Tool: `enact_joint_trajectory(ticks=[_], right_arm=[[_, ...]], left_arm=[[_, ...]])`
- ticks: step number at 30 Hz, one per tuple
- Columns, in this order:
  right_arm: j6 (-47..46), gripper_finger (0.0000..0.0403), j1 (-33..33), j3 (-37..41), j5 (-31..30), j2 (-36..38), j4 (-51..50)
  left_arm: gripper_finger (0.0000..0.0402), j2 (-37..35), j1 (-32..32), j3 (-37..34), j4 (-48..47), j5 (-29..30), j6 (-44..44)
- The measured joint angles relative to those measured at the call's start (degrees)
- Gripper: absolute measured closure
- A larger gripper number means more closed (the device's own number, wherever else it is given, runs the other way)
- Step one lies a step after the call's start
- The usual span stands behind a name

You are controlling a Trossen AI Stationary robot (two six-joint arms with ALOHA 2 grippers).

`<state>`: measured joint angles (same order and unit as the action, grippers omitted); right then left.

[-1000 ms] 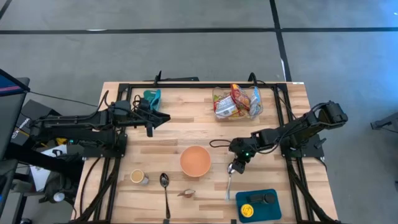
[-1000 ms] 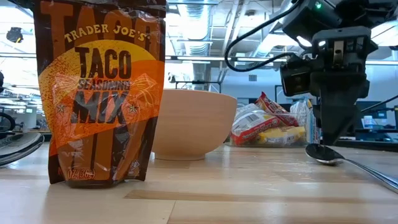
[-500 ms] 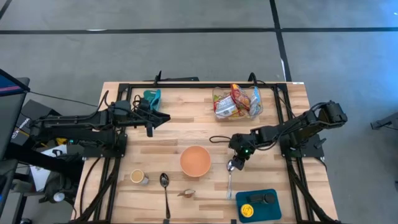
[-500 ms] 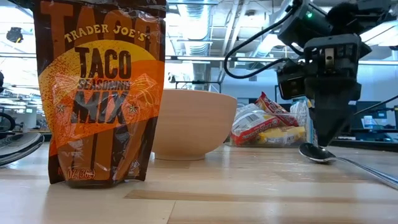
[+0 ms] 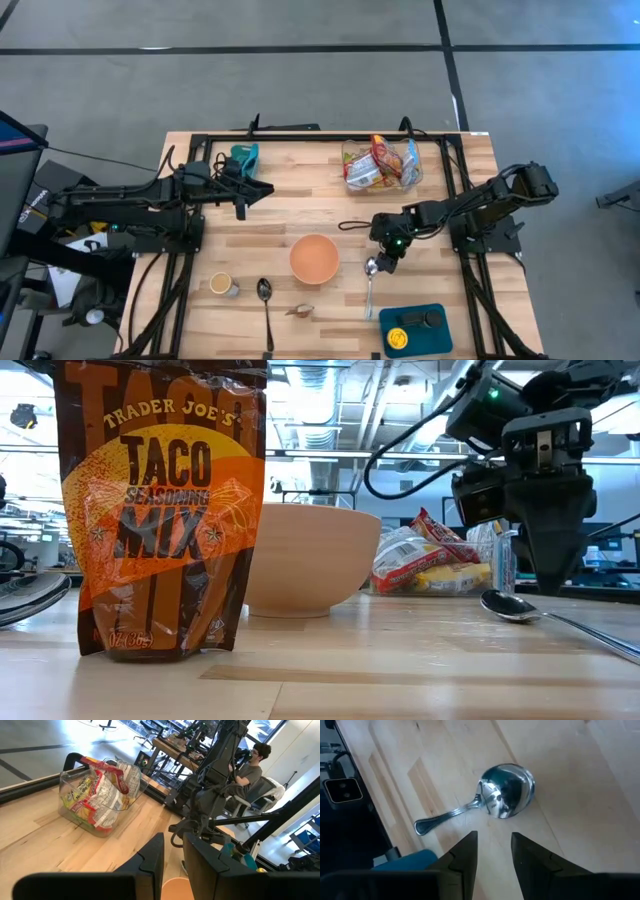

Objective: Pick & Place Food Item
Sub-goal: Put the silver spoon into the light green bin

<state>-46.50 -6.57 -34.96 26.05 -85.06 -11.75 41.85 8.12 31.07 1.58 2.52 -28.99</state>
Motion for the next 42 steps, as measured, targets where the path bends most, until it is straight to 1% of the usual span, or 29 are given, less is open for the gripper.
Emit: enact_joint_trajectory(ticks=[8, 15, 20, 26, 42], right_arm=[[0.38, 0.029, 1.77, 0.0, 0.85, 0.0, -0.25], [2.84, 0.029, 3.09, 0.0, -2.28, 0.0, -0.2], [3.65, 0.029, 3.89, 0.0, -3.46, 0.0, 0.85], [4.55, 0.029, 3.85, 0.0, -3.46, 0.0, 4.14], [4.63, 0.029, 3.56, 0.0, -3.34, -0.5, 2.98]], left_arm=[[0.0335, 0.0, 0.0, 0.0, -0.05, 0.0, 0.05], [0.0335, 0.0, 0.0, 0.0, -0.07, -0.01, 0.09], [0.0335, 0.0, 0.0, 0.0, -0.07, 0.0, 0.13], [0.0335, 0.0, 0.0, 0.0, -0.07, 0.0, 0.18], [0.0335, 0.0, 0.0, 0.0, -0.07, 0.0, 0.2]])
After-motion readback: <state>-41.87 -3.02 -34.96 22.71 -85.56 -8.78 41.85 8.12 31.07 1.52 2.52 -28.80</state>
